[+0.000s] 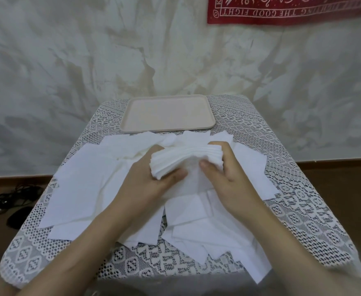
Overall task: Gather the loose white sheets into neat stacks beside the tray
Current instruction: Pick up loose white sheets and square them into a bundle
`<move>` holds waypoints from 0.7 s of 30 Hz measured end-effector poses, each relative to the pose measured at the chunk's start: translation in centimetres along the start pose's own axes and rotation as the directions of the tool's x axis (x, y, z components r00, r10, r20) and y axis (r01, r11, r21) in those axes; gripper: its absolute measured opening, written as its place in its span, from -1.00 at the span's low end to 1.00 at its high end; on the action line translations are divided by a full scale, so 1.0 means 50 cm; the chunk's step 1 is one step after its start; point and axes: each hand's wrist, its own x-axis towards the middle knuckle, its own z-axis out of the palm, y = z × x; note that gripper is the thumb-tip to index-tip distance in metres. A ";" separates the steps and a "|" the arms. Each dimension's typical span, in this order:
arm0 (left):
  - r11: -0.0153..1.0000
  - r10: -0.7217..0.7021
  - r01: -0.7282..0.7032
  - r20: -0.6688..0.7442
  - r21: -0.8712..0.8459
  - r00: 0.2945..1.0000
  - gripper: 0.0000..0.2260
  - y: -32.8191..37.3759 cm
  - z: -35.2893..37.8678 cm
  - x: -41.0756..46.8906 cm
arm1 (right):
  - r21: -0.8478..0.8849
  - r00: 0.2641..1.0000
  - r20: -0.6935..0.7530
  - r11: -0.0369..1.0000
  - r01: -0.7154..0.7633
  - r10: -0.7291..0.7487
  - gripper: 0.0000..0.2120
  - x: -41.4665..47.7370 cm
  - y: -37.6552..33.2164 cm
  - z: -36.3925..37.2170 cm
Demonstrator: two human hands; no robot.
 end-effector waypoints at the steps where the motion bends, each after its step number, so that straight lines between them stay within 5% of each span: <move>1: 0.999 0.031 -0.029 -0.043 0.045 0.999 -0.71 0.002 0.000 -0.001 | 0.025 0.999 -0.034 1.000 0.011 -0.010 -0.85 0.004 -0.004 0.001; 4: 0.997 0.055 -0.064 -0.163 -0.051 0.985 -0.79 0.014 0.004 -0.001 | 0.038 0.998 -0.062 0.999 0.003 -0.001 -0.84 0.008 -0.024 -0.004; 8: 1.000 0.025 -0.025 -0.244 0.001 0.969 -0.75 0.028 -0.006 -0.011 | -0.103 0.972 0.110 0.975 -0.196 0.207 -0.78 -0.002 -0.065 -0.025; 12: 0.985 0.086 -0.075 -0.065 0.155 0.994 -0.64 0.036 -0.024 -0.022 | -0.201 0.894 0.286 0.934 -0.296 0.345 -0.79 -0.007 -0.092 -0.031; 15: 0.978 0.061 -0.064 0.021 0.199 0.998 -0.60 0.046 -0.024 -0.021 | -0.253 0.915 0.273 0.940 -0.231 0.298 -0.82 -0.013 -0.098 -0.007; 18: 0.981 -0.156 0.143 -0.093 -0.135 0.983 -0.66 0.055 -0.013 -0.027 | -0.201 0.956 0.105 0.947 -0.250 0.274 -0.80 -0.022 -0.084 0.019; 21: 0.833 -0.363 0.370 0.097 -0.410 0.927 -0.59 0.055 0.021 -0.049 | -0.121 0.956 -0.024 0.949 -0.292 0.291 -0.77 -0.028 -0.063 0.040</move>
